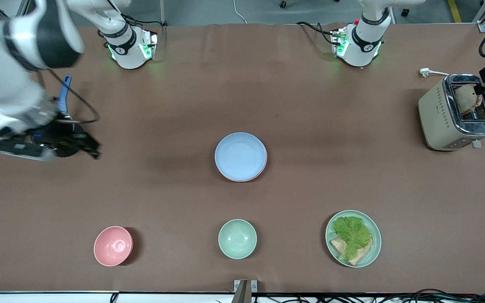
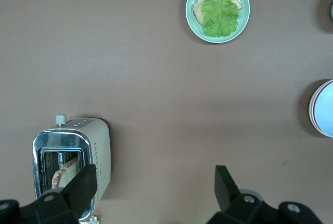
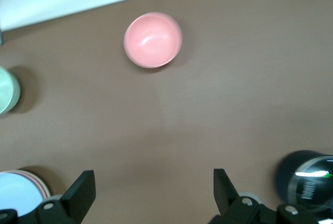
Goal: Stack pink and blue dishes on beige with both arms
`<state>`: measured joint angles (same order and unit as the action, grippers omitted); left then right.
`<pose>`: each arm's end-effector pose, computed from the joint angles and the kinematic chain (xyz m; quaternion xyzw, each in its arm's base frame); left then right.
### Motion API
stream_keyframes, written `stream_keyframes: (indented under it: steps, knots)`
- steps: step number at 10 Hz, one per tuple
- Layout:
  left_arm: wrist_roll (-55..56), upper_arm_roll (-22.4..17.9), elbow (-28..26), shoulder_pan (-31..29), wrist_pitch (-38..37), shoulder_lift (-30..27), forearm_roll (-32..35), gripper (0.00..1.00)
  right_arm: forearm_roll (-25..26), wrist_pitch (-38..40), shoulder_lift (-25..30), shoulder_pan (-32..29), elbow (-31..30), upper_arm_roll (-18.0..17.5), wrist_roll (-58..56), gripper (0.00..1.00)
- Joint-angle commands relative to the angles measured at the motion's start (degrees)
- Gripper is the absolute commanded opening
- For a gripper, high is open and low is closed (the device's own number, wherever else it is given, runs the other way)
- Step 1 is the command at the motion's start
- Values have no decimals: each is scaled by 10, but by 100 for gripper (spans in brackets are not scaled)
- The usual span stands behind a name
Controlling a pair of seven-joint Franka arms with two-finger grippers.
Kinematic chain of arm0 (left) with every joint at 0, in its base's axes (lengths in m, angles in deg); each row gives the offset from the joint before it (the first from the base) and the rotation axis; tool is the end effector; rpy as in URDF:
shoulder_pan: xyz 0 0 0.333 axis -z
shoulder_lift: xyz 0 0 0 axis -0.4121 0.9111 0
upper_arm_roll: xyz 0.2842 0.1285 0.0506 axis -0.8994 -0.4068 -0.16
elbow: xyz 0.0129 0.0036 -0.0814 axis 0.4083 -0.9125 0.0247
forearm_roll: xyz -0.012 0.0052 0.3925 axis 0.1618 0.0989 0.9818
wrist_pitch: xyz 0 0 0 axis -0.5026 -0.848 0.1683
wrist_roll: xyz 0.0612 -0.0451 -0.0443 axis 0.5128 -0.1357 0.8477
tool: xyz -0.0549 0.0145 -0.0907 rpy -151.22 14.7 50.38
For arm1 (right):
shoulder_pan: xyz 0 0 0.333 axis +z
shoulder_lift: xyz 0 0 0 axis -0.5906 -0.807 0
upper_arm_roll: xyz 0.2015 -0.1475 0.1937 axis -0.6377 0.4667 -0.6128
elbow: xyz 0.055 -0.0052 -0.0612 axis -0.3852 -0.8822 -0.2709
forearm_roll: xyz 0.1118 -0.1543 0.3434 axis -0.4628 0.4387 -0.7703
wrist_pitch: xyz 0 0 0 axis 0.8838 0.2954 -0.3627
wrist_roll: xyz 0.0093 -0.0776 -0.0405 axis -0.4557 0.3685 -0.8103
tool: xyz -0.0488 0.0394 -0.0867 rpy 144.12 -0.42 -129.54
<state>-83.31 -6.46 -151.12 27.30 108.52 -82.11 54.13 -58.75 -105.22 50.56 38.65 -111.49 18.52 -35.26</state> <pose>0.5319 0.0179 0.6975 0.9995 -0.0129 0.0272 0.0078 0.5883 0.0394 0.5750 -0.9895 0.1125 -0.0902 0.0080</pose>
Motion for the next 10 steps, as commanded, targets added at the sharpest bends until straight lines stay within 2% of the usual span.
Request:
stream_keyframes:
  steps: [1,2,3,5,7,10]
  knots:
    - [-3,7,-14,-3,-1,5,7,100,10,145,-3,4,115,55,-42,100]
    - [8,19,-14,-7,0,4,10,100,10,201,-5,-3,158,57,-46,100]
    - [16,27,-14,-9,0,5,9,100,-3,234,-5,-15,172,54,-53,100]
    - [38,39,-18,-10,0,6,8,100,-2,227,2,-22,161,58,-67,100]
    - [39,42,-18,-10,0,6,9,100,-14,231,2,-32,161,60,-131,100]
    - [40,42,-18,-10,-1,5,9,100,-15,236,2,-32,160,59,-134,100]
